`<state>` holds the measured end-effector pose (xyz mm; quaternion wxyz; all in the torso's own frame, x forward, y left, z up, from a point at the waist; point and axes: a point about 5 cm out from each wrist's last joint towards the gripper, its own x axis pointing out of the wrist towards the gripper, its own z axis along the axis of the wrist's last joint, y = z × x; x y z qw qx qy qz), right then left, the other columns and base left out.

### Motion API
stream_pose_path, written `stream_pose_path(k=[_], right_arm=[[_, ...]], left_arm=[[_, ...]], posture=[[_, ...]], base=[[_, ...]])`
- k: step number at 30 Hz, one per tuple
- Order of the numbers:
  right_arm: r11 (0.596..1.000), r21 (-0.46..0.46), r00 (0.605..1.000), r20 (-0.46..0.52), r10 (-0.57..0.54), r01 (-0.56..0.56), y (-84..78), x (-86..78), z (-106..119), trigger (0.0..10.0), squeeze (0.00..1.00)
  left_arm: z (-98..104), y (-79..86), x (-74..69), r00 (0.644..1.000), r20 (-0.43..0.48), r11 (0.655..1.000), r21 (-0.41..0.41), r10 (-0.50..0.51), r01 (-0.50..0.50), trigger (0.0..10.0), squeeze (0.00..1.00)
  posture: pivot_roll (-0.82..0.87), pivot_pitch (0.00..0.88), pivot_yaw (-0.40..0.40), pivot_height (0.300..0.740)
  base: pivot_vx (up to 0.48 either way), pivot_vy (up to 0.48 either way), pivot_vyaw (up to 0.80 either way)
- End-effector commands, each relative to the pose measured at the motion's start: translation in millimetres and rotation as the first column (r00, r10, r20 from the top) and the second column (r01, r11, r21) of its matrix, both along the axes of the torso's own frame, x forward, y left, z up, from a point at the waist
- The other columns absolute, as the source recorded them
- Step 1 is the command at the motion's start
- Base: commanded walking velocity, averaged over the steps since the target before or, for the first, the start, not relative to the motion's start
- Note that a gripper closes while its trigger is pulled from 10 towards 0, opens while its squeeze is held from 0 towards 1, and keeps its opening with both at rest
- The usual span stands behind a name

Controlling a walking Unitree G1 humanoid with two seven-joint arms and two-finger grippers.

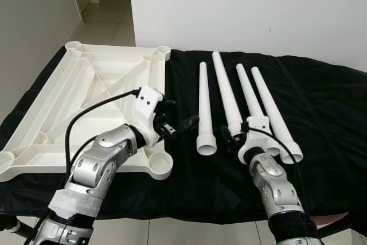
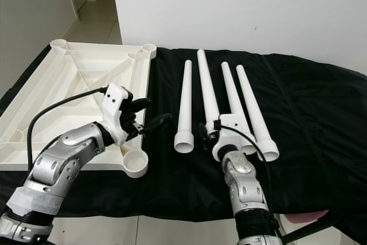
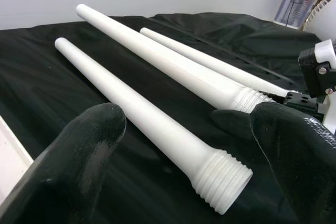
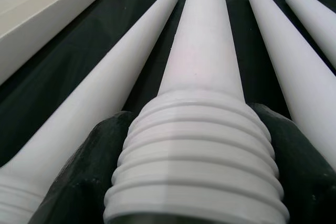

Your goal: Building children table

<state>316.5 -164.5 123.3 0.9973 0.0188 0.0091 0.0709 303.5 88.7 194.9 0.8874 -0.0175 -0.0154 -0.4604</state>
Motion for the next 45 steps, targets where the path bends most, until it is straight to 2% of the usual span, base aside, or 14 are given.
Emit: stream_pose_path(k=[1, 2, 3, 6, 7, 13, 15, 20, 25, 26, 28, 33, 40, 45], right_arm=[[1.0, 0.019, 0.999, 0.048, 0.001, -0.002, 0.5, 0.6, 7.9, 10.0, 0.0], [1.0, 0.019, 0.999, 0.048, 0.001, -0.002, 0.5, 0.6, 7.9, 10.0, 0.0], [0.999, 0.031, 0.998, 0.066, 0.006, -0.008, 0.6, -0.3, 8.8, 0.0, 0.0], [0.999, 0.042, 0.997, 0.076, 0.007, -0.011, 0.5, -1.0, 9.7, 0.0, 0.0], [0.999, 0.044, 0.994, 0.106, 0.01, -0.015, 1.3, -1.6, 13.1, 10.0, 0.0], [0.999, 0.023, 0.974, 0.224, 0.019, -0.025, 3.9, -4.2, 26.6, 10.0, 0.0], [0.997, -0.02, 0.948, 0.308, 0.077, -0.075, 11.6, -7.9, 34.9, 10.0, 0.0], [0.986, -0.072, 0.919, 0.356, 0.169, -0.153, 23.1, -12.2, 39.0, 10.0, 0.0], [0.973, -0.1, 0.898, 0.374, 0.23, -0.207, 30.2, -14.6, 40.7, 10.0, 0.0], [0.96, -0.129, 0.879, 0.388, 0.279, -0.248, 35.9, -16.2, 42.2, 10.0, 0.0], [0.96, -0.129, 0.879, 0.388, 0.279, -0.248, 35.9, -16.2, 42.2, 10.0, 0.0], [0.94, -0.161, 0.854, 0.395, 0.34, -0.3, 44.4, -17.0, 41.1, 10.0, 0.0], [0.911, -0.244, 0.814, 0.414, 0.407, -0.332, 56.7, -20.6, 39.1, 10.0, 0.0], [0.895, -0.264, 0.8, 0.406, 0.442, -0.36, 61.9, -24.2, 33.4, 10.0, 0.0]], left_arm=[[2.2, -0.2, 3.3, 1.0, 0.009, 1.0, 0.006, 0.012, -0.012, 10.0, 0.0], [2.2, -0.2, 3.3, 1.0, 0.009, 1.0, 0.006, 0.012, -0.012, 10.0, 0.0], [3.1, -1.2, 5.5, 1.0, 0.009, 1.0, -0.001, 0.018, -0.018, 10.0, 0.0], [3.7, -2.4, 7.1, 1.0, 0.003, 1.0, -0.014, 0.022, -0.022, 10.0, 0.0], [4.4, -3.8, 8.6, 1.0, -0.006, 0.999, -0.032, 0.023, -0.023, 10.0, 0.0], [7.7, -8.0, 10.7, 0.999, -0.047, 0.995, -0.095, -0.001, -0.003, 10.0, 0.0], [10.4, -12.3, 12.9, 0.992, -0.114, 0.986, -0.16, -0.06, 0.042, 10.0, 0.0], [9.5, -15.6, 17.5, 0.978, -0.183, 0.982, -0.174, -0.1, 0.068, 10.0, 0.0], [13.5, -15.1, 26.7, 0.971, -0.223, 0.978, -0.206, -0.089, 0.042, 10.0, 0.0], [15.4, -12.4, 38.8, 0.961, -0.272, 0.979, -0.205, -0.054, -0.002, 10.0, 0.0], [15.4, -12.4, 38.8, 0.961, -0.272, 0.979, -0.205, -0.054, -0.002, 10.0, 0.0], [23.7, -6.6, 59.6, 0.938, -0.346, 0.977, -0.194, 0.013, -0.085, 10.0, 0.0], [24.2, -6.0, 71.1, 0.893, -0.448, 0.979, -0.156, 0.047, -0.13, 10.0, 0.0], [30.8, -6.7, 75.4, 0.874, -0.485, 0.972, -0.193, 0.023, -0.133, 10.0, 0.0]], posture=[[0.01, 0.039, -0.028, 0.74], [0.01, 0.039, -0.028, 0.74], [0.01, 0.039, -0.028, 0.74], [0.0, 0.036, -0.029, 0.74], [0.0, 0.034, -0.028, 0.74], [0.0, 0.032, -0.03, 0.74], [0.01, 0.031, -0.033, 0.74], [0.01, 0.029, -0.031, 0.74], [0.01, 0.029, -0.031, 0.74], [0.01, 0.016, -0.023, 0.74], [0.01, 0.016, -0.023, 0.74], [0.0, 0.001, -0.009, 0.74], [-0.01, 0.0, 0.008, 0.74], [-0.01, 0.0, 0.012, 0.74]], base=[[0.0, 0.0, 0.0], [0.0, 0.0, 0.0], [0.0, 0.0, 0.0], [0.0, 0.0, 0.0], [0.0, 0.0, 0.0], [0.0, 0.0, 0.0], [0.0, 0.0, 0.0], [0.0, 0.0, 0.0], [0.0, 0.0, 0.0], [0.0, 0.0, 0.0], [0.0, 0.0, 0.0], [0.0, 0.0, 0.0], [0.0, 0.0, 0.0], [0.0, 0.0, 0.0]])
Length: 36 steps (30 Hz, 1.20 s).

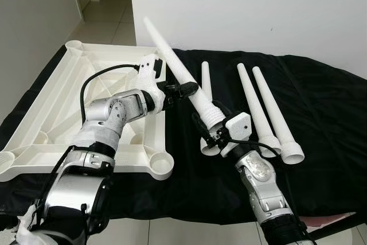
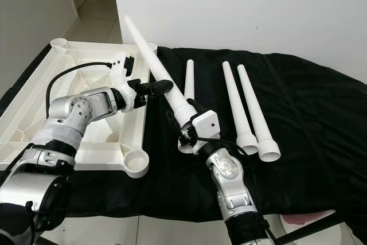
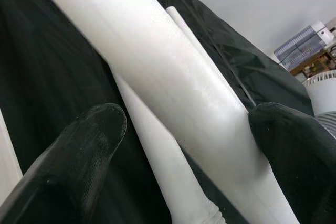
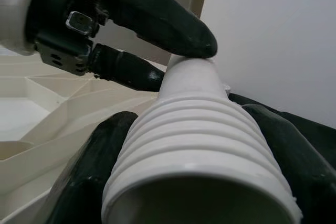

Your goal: Building children table

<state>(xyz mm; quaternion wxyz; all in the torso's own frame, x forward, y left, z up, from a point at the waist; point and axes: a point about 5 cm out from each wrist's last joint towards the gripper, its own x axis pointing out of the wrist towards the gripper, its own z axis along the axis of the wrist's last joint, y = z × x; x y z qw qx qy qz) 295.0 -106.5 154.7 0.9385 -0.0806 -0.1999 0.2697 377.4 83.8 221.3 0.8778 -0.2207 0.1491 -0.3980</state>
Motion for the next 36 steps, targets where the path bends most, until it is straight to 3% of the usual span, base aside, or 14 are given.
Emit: stream_pose_path(k=[1, 8, 14, 19, 20, 34, 36], right_arm=[[0.999, -0.024, 0.998, 0.04, 0.039, -0.038, 5.5, -4.3, 0.7, 10.0, 0.0], [0.994, -0.094, 0.993, 0.092, 0.071, -0.062, 13.7, -14.6, -6.4, 10.0, 0.0], [0.99, -0.12, 0.993, 0.089, 0.082, -0.071, 15.3, -19.7, -16.3, 10.0, 0.0], [0.99, -0.119, 0.993, 0.087, 0.084, -0.073, 15.6, -20.1, -17.0, 10.0, 0.0], [0.989, -0.123, 0.992, 0.085, 0.09, -0.079, 15.9, -20.2, -18.0, 10.0, 0.0], [0.991, -0.085, 0.994, 0.013, 0.106, -0.104, 17.0, -17.8, -22.6, 10.0, 0.0], [0.984, -0.026, 0.979, -0.113, 0.172, -0.176, 19.1, -15.9, -27.9, 10.0, 0.04]], left_arm=[[6.9, -1.4, 4.1, 1.0, -0.017, 1.0, -0.025, -0.007, 0.007, 10.0, 0.0], [21.5, 11.5, 18.1, 0.996, -0.063, 0.992, -0.112, 0.058, -0.065, 10.0, 0.0], [40.7, 36.3, 29.0, 0.984, -0.082, 0.97, -0.173, 0.158, -0.17, 10.0, 0.0], [44.5, 39.1, 30.0, 0.983, -0.079, 0.966, -0.184, 0.167, -0.179, 10.0, 0.0], [49.2, 42.1, 31.4, 0.98, -0.085, 0.957, -0.215, 0.182, -0.197, 0.0, 0.0], [51.2, 37.4, 31.6, 0.982, -0.14, 0.939, -0.304, 0.124, -0.161, 0.0, 0.0], [52.1, 37.2, 31.7, 0.984, -0.132, 0.939, -0.306, 0.121, -0.157, 0.0, 0.0]], posture=[[-0.01, 0.0, 0.013, 0.74], [-0.01, 0.0, 0.017, 0.74], [-0.01, 0.0, 0.02, 0.74], [-0.01, 0.0, 0.02, 0.74], [-0.01, 0.0, 0.026, 0.74], [0.0, 0.013, 0.027, 0.74], [0.0, 0.015, 0.025, 0.74]], base=[[0.0, 0.0, 0.0], [0.0, 0.0, 0.0], [0.0, 0.0, 0.0], [0.0, 0.0, 0.0], [0.0, 0.0, 0.0], [0.0, 0.0, 0.0], [0.0, 0.0, 0.0]])
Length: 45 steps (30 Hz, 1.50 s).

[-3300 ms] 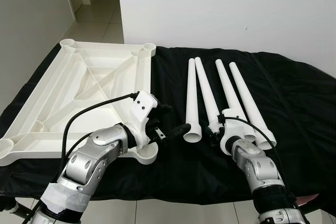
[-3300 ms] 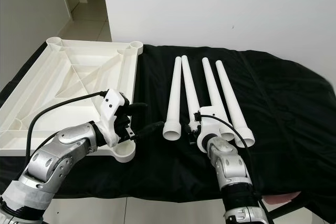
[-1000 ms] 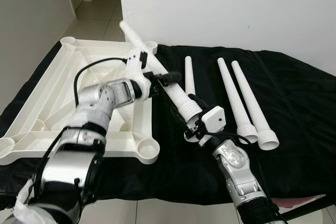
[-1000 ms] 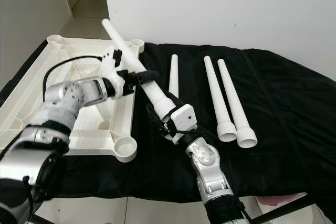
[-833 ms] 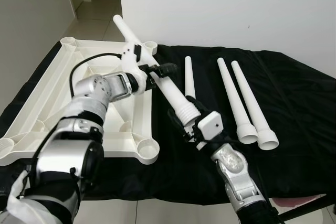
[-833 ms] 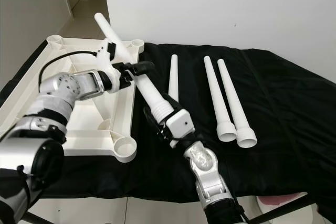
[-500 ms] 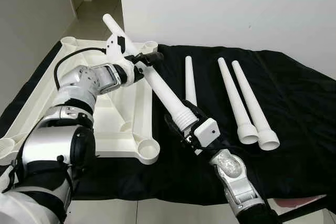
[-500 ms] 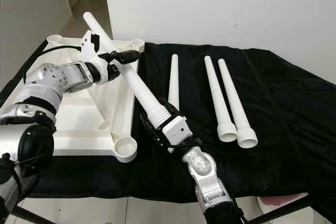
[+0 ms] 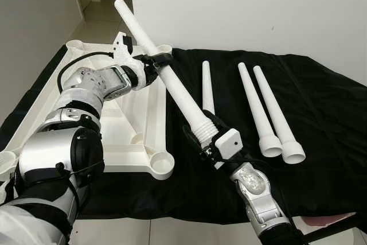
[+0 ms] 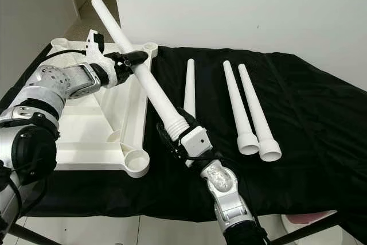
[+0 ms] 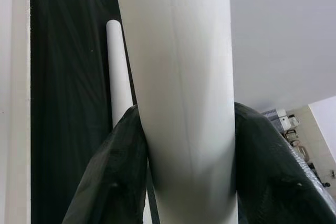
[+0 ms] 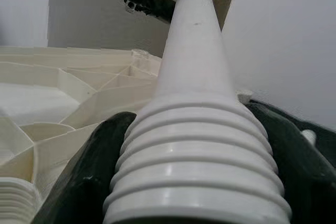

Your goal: Building children table

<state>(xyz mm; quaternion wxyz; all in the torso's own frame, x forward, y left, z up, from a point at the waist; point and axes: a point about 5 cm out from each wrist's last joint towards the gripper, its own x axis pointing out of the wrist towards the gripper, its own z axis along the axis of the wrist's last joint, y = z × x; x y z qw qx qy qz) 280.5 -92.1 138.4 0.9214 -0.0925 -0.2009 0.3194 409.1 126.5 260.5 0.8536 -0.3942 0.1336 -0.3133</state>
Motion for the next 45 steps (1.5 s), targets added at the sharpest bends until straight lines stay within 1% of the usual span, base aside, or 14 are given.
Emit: stream_pose_path(k=[1, 2, 9, 14, 16, 17, 18, 19, 20, 23, 25, 28, 33, 45], right_arm=[[0.997, 0.007, 0.99, -0.119, 0.075, -0.075, 4.7, -1.4, -11.5, 10.0, 0.04], [0.997, 0.03, 0.99, -0.123, 0.074, -0.071, 4.1, -0.3, -9.9, 10.0, 1.0], [0.995, 0.095, 0.993, -0.115, 0.034, -0.023, 0.2, 4.8, -2.9, 10.0, 1.0], [0.993, 0.118, 0.992, -0.123, 0.01, 0.005, -3.1, 7.1, -0.1, 10.0, 1.0], [0.993, 0.107, 0.992, -0.121, -0.03, 0.043, -5.5, 9.5, 1.4, 10.0, 1.0], [0.989, 0.131, 0.99, -0.129, -0.053, 0.07, -8.7, 12.6, 5.5, 10.0, 1.0], [0.981, 0.164, 0.985, -0.157, -0.076, 0.102, -13.5, 16.9, 9.6, 10.0, 0.82], [0.981, 0.164, 0.985, -0.157, -0.076, 0.102, -13.5, 16.9, 9.6, 10.0, 0.82], [0.974, 0.188, 0.979, -0.181, -0.096, 0.13, -18.0, 21.0, 13.1, 10.0, 0.0], [0.955, 0.199, 0.952, -0.257, -0.164, 0.218, -28.2, 32.2, 18.0, 10.0, 0.0], [0.937, 0.184, 0.932, -0.268, -0.242, 0.296, -36.4, 39.2, 20.2, 10.0, 0.0], [0.92, 0.193, 0.918, -0.282, -0.28, 0.34, -41.7, 42.9, 21.4, 10.0, 0.0], [0.948, 0.124, 0.922, -0.298, -0.247, 0.294, -42.5, 44.3, 22.7, 10.0, 0.0], [0.962, -0.015, 0.906, -0.33, -0.263, 0.274, -34.4, 42.1, 12.2, 10.0, 0.0]], left_arm=[[12.9, -5.5, -0.1, 0.998, 0.052, 0.999, -0.014, -0.038, 0.039, 0.0, 0.0], [12.5, -5.4, 0.2, 0.999, 0.04, 0.999, -0.018, -0.032, 0.033, 10.0, 0.0], [18.8, -5.0, 1.4, 0.999, 0.05, 0.999, -0.04, -0.019, 0.021, 10.0, 0.0], [33.7, -7.4, 1.4, 0.993, 0.117, 0.999, -0.043, -0.028, 0.033, 10.0, 0.0], [38.5, -8.2, 1.2, 0.988, 0.153, 0.999, -0.029, -0.032, 0.036, 10.0, 0.0], [41.9, -9.2, 1.1, 0.979, 0.203, 1.0, 0.013, -0.03, 0.028, 10.0, 0.0], [44.7, -10.8, 0.9, 0.969, 0.246, 0.999, 0.039, -0.029, 0.019, 10.0, 0.0], [44.7, -10.8, 0.9, 0.969, 0.246, 0.999, 0.039, -0.029, 0.019, 10.0, 0.0], [46.8, -13.0, 0.3, 0.956, 0.292, 0.997, 0.077, -0.03, 0.008, 10.0, 0.0], [51.1, -21.3, -4.3, 0.915, 0.398, 0.993, 0.122, -0.06, 0.012, 10.0, 0.0], [51.7, -25.3, -7.4, 0.897, 0.434, 0.992, 0.124, -0.078, 0.027, 10.0, 0.0], [51.9, -26.8, -8.8, 0.887, 0.456, 0.992, 0.125, -0.078, 0.023, 10.0, 0.0], [53.7, -33.4, -13.9, 0.857, 0.513, 0.995, 0.098, -0.045, -0.007, 10.0, 0.0], [58.1, -33.6, -20.4, 0.822, 0.569, 0.994, 0.07, 0.029, -0.083, 10.0, 0.0]], posture=[[0.0, 0.015, 0.025, 0.74], [0.0, 0.015, 0.025, 0.74], [0.0, 0.015, 0.022, 0.74], [0.0, 0.012, 0.021, 0.74], [0.0, 0.012, 0.02, 0.74], [-0.01, 0.011, 0.017, 0.74], [-0.01, 0.011, 0.015, 0.74], [-0.01, 0.011, 0.015, 0.74], [-0.01, 0.01, 0.012, 0.74], [-0.01, 0.007, 0.006, 0.74], [-0.01, 0.008, 0.005, 0.74], [-0.01, 0.008, 0.005, 0.74], [0.0, 0.008, -0.003, 0.74], [0.0, 0.0, -0.005, 0.74]], base=[[0.0, 0.0, 0.0], [0.0, 0.0, 0.0], [0.0, 0.0, 0.0], [0.0, 0.0, 0.0], [0.0, 0.0, 0.0], [0.0, 0.0, 0.0], [0.0, 0.0, 0.0], [0.0, 0.0, 0.0], [0.0, 0.0, 0.0], [0.0, 0.0, 0.0], [0.0, 0.0, 0.0], [0.0, 0.0, 0.0], [0.0, 0.0, 0.0], [0.0, 0.0, 0.0]])
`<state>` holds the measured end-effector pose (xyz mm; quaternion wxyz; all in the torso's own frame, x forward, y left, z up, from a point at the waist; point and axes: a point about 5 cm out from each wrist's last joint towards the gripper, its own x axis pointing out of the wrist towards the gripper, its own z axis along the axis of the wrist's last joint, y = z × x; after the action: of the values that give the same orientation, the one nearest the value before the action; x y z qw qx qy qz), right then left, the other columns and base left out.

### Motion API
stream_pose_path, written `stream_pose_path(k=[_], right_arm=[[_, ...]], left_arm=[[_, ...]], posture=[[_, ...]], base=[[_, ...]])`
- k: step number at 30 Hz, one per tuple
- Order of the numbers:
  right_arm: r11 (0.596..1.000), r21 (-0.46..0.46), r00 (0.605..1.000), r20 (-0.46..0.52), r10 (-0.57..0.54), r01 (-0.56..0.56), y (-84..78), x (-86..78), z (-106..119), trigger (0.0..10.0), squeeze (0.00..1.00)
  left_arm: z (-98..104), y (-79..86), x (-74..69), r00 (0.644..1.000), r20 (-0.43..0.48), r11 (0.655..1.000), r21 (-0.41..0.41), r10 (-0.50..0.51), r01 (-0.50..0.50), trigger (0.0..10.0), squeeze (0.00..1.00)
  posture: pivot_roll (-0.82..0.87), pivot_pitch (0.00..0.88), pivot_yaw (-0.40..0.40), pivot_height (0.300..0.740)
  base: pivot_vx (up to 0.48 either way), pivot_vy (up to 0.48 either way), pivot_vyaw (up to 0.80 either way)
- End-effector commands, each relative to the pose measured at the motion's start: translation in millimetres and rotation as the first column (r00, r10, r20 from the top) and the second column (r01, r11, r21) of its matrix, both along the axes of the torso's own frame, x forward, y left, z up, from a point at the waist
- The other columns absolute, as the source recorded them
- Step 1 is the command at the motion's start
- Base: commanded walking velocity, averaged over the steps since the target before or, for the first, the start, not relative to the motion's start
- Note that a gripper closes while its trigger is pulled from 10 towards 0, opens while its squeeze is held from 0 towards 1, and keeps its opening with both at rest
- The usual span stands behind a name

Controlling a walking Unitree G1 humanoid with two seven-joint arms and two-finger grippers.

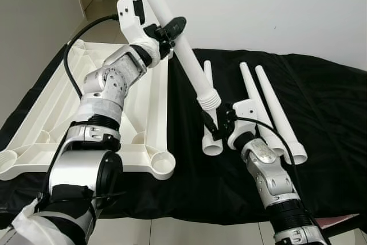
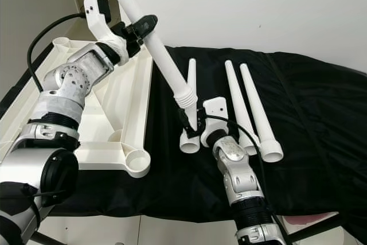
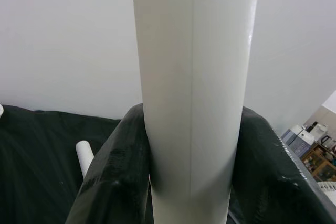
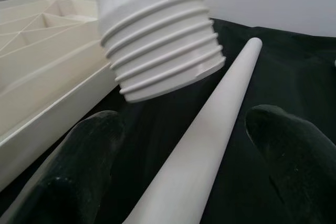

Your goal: Building children table

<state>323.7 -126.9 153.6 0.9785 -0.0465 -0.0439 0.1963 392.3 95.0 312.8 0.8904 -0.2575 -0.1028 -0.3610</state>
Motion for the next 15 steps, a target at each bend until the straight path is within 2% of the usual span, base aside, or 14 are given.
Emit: stream_pose_path(k=[1, 7, 8, 10, 13, 15], right_arm=[[0.999, -0.032, 1.0, -0.024, 0.006, -0.007, 1.0, -2.0, -5.4, 10.0, 0.0], [0.998, -0.053, 1.0, -0.018, 0.023, -0.024, -2.2, -4.3, -4.8, 10.0, 0.0], [0.996, -0.064, 0.998, -0.01, 0.06, -0.06, -1.2, -6.7, -2.9, 10.0, 0.0], [0.99, -0.094, 0.994, -0.001, 0.109, -0.108, 1.9, -10.3, 1.5, 10.0, 0.0], [0.987, -0.123, 0.994, 0.021, 0.108, -0.104, 2.4, -9.3, 7.0, 10.0, 0.0], [0.986, -0.124, 0.993, 0.04, 0.114, -0.108, 4.0, -6.8, 14.3, 10.0, 0.0]], left_arm=[[7.4, 0.5, -3.1, 0.998, 0.062, 1.0, -0.004, -0.022, 0.023, 10.0, 0.0], [12.0, 7.1, -3.5, 0.994, 0.103, 1.0, 0.011, 0.023, -0.025, 10.0, 0.0], [12.4, 7.8, -4.0, 0.992, 0.12, 0.999, 0.022, 0.045, -0.048, 10.0, 0.0], [10.9, 4.8, -6.6, 0.984, 0.161, 0.994, 0.058, 0.077, -0.087, 10.0, 0.0], [7.6, -0.3, -8.6, 0.981, 0.179, 0.991, 0.092, 0.081, -0.099, 10.0, 0.0], [2.7, -8.0, -11.7, 0.969, 0.228, 0.977, 0.164, 0.099, -0.138, 10.0, 0.0]], posture=[[0.0, 0.0, -0.005, 0.74], [0.0, 0.0, -0.007, 0.74], [0.0, 0.0, -0.006, 0.74], [0.0, 0.0, -0.006, 0.74], [0.0, 0.0, -0.006, 0.74], [0.0, 0.0, -0.008, 0.74]], base=[[0.0, 0.0, 0.0], [0.0, 0.0, 0.0], [0.0, 0.0, 0.0], [0.0, 0.0, 0.0], [0.0, 0.0, 0.0], [0.0, 0.0, 0.0]])
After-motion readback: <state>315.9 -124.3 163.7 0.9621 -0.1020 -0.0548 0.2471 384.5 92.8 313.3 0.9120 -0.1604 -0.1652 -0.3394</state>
